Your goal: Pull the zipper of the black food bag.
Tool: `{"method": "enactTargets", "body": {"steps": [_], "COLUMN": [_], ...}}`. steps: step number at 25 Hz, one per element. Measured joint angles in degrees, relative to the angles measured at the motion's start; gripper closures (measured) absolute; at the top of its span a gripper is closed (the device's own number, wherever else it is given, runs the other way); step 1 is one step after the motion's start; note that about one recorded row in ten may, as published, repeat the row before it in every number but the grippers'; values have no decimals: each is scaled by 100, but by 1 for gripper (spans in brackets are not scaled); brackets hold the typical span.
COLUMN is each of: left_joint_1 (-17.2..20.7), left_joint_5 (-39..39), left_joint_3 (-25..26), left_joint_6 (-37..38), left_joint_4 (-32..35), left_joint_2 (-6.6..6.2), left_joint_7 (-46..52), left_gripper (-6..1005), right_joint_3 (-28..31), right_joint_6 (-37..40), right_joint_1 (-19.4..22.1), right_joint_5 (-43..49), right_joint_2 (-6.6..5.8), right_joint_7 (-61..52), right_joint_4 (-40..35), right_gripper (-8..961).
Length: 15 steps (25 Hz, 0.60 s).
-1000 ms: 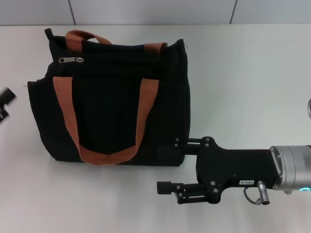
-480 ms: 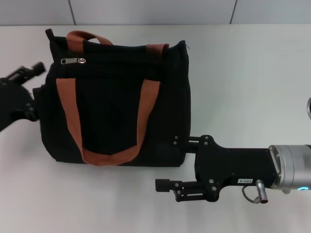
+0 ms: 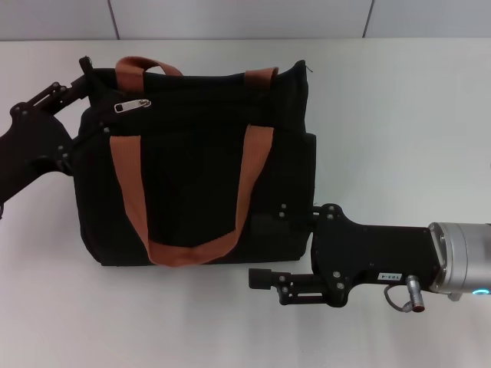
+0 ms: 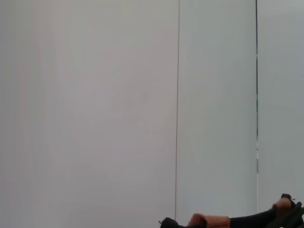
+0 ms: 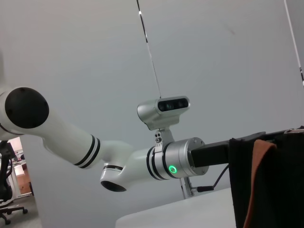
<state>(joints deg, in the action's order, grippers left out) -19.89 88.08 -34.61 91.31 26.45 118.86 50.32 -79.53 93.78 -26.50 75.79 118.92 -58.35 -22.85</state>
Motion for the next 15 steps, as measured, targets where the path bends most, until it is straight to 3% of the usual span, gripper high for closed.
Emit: {"method": "enactTargets", "body": {"steps": [15], "left_joint_1": [78], "left_joint_5": [-425], "left_joint_3": [76], "left_joint_6": [-94], "left_joint_4": [-265], "left_joint_2": [-4], "left_joint_7": [-45], "left_gripper": [365], "right_joint_3": [-1], "right_joint_6": [-152], "right_joint_1": [-57], "right_joint_5": [0], "right_joint_2": [5], "right_joint_7": [0], "right_joint_4": [-33], "right_gripper": [239]}}
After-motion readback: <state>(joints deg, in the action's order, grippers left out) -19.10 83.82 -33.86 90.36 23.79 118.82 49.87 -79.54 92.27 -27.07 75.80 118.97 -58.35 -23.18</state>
